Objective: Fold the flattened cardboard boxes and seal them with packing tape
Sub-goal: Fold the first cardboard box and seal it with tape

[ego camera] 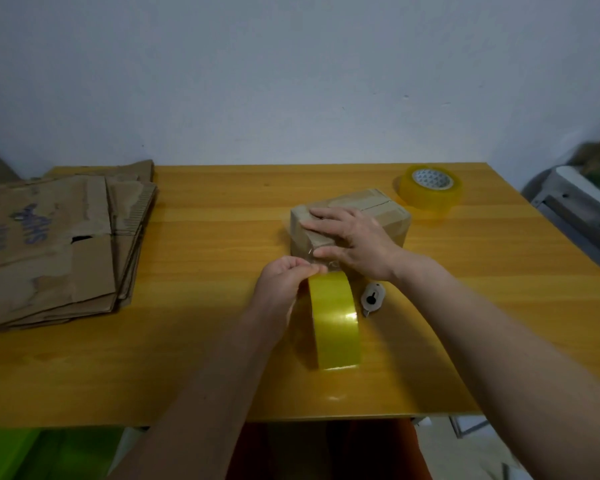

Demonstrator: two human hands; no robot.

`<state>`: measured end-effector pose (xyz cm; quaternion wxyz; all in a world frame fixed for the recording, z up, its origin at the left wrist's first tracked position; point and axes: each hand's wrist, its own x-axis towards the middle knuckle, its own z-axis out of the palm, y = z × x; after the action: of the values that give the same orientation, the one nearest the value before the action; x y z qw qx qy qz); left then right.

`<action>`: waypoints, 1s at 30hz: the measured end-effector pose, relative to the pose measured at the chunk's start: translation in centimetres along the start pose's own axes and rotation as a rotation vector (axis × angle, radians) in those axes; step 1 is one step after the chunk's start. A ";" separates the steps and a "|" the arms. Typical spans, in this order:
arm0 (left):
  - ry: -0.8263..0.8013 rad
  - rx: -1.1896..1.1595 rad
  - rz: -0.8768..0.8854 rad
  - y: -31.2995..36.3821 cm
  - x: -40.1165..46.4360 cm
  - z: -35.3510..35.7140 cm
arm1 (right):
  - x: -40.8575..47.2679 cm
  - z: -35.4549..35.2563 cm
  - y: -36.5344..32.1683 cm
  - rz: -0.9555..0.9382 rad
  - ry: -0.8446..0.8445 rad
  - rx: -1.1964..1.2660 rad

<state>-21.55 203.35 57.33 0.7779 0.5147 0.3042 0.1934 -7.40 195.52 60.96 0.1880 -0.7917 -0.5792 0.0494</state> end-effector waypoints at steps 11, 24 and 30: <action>-0.005 -0.061 0.103 0.2 -2.1 -1.7 | 0.0 0.3 -0.5 0.069 0.039 0.049; -0.011 0.167 0.350 0.0 -3.7 -0.9 | -5.4 1.6 -5.3 0.424 0.267 0.963; -0.131 0.247 0.366 0.6 -4.0 -1.0 | -6.3 2.5 -6.3 0.317 0.421 1.213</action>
<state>-25.19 201.77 58.71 0.6791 0.6640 0.1762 0.2587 -15.82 191.80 60.04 0.7001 -0.6140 -0.2759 0.2382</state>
